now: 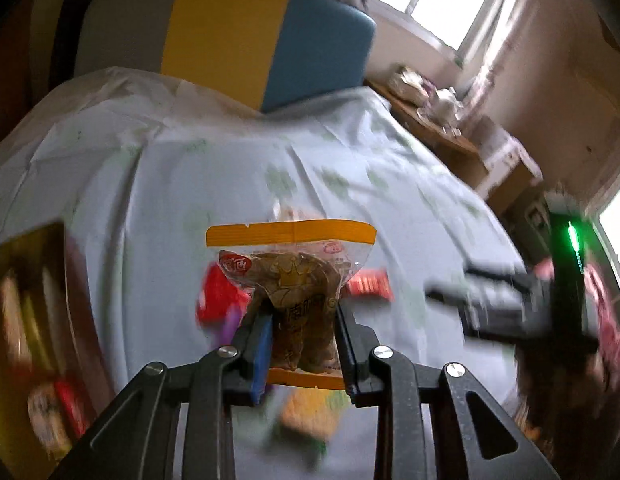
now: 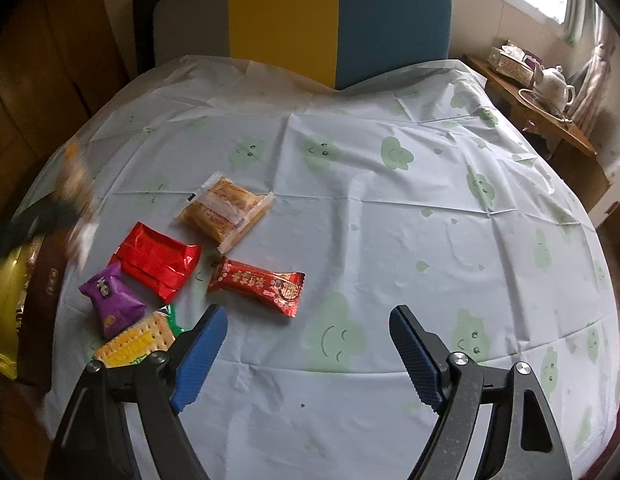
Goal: Organize snacks
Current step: 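Grasp the clear orange-strip nut bag with the left gripper, then grasp the red candy bar with the right gripper while left gripper holds the nut bag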
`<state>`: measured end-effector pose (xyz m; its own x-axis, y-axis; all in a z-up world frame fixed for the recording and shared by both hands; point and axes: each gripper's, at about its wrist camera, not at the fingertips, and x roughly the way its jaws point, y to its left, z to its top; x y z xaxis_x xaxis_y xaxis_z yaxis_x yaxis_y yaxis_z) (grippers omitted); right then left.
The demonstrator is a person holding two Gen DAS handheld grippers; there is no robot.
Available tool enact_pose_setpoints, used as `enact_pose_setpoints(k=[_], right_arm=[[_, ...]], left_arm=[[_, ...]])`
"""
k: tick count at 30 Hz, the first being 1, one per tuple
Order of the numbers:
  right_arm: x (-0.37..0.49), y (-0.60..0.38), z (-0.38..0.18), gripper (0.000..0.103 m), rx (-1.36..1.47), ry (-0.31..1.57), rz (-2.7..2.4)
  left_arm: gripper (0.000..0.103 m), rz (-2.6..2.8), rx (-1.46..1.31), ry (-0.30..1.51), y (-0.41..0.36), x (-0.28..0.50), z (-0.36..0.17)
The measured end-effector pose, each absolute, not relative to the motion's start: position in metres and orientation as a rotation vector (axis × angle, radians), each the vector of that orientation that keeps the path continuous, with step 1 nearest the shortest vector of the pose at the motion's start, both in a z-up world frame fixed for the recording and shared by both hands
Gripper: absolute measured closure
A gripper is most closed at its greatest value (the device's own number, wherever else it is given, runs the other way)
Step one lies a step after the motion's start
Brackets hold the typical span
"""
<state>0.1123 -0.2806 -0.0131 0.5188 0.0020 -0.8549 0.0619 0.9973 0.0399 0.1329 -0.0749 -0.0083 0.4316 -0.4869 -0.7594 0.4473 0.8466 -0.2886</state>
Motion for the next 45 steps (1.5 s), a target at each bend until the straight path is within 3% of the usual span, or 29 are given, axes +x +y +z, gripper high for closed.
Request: enact_pose_setpoints(k=[10, 15, 22, 35, 40, 45], right_arm=[[0.111, -0.302, -0.011, 0.019, 0.121, 1.008, -0.103], [0.109, -0.312, -0.013, 0.02, 0.171, 1.01, -0.124], [0.11, -0.29, -0.023, 0.049, 0.116, 1.058, -0.01], [0.133, -0.243, -0.046, 0.048, -0.182, 1.145, 0.185], [0.157, -0.227, -0.054, 0.033, -0.29, 1.166, 0.285], [0.179, -0.218, -0.065, 0.032, -0.371, 1.191, 0.313]], left_arm=[[0.074, -0.643, 0.111, 1.028, -0.079, 0.029, -0.043], [0.074, -0.635, 0.107, 1.071, -0.074, 0.013, -0.062], [0.074, -0.643, 0.118, 1.042, -0.077, 0.008, -0.072], [0.074, -0.67, 0.061, 1.04, -0.069, 0.012, -0.075], [0.074, -0.672, 0.051, 1.042, -0.069, 0.012, -0.075], [0.074, -0.673, 0.042, 1.044, -0.068, 0.012, -0.075]])
